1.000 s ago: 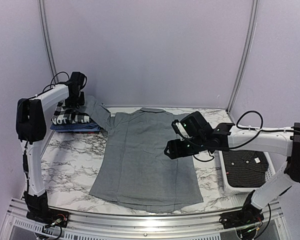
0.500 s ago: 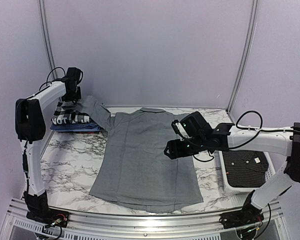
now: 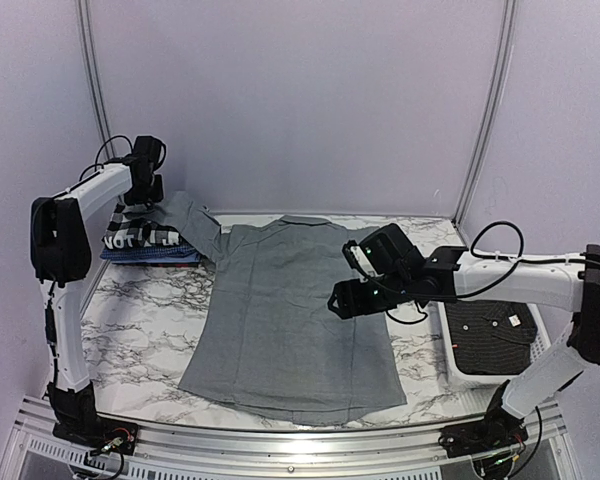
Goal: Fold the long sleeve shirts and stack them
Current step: Pick up the sleeve from the center of the board.
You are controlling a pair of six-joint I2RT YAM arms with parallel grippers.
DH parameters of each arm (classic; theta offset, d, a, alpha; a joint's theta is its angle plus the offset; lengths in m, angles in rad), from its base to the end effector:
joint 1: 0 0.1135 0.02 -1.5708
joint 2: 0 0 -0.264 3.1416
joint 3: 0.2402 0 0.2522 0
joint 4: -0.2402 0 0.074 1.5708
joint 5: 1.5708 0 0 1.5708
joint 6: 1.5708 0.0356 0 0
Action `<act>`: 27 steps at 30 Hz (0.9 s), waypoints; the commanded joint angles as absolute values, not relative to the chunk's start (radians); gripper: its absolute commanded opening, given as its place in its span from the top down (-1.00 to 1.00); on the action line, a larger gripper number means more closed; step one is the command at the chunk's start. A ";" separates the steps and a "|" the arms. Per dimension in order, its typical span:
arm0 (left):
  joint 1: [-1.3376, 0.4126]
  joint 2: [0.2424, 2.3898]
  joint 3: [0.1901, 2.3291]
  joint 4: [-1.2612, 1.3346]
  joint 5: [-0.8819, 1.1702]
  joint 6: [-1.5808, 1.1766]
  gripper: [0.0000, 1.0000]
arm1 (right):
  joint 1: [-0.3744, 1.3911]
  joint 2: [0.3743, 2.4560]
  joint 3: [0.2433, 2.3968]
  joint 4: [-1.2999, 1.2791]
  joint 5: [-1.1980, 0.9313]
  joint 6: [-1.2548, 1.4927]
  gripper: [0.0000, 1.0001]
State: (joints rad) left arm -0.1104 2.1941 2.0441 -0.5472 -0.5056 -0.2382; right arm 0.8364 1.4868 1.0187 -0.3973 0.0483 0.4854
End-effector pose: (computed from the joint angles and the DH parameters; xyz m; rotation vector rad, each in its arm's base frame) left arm 0.5047 -0.0386 0.2831 -0.4009 2.1552 0.3775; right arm 0.2121 0.2323 0.2362 -0.4158 2.4726 0.5187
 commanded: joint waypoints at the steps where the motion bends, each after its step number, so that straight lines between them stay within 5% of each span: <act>1: -0.115 2.214 2.025 -0.560 -0.505 -0.229 -0.02 | 0.828 1.503 1.068 -0.381 0.040 0.481 -0.48; 16: -0.117 2.250 2.025 -0.566 -0.550 -0.221 -0.22 | 0.828 1.494 1.051 -0.377 0.039 0.488 -0.48; 27: -0.112 2.254 2.048 -0.565 -0.689 -0.220 0.28 | 0.829 1.497 1.048 -0.376 0.039 0.490 -0.48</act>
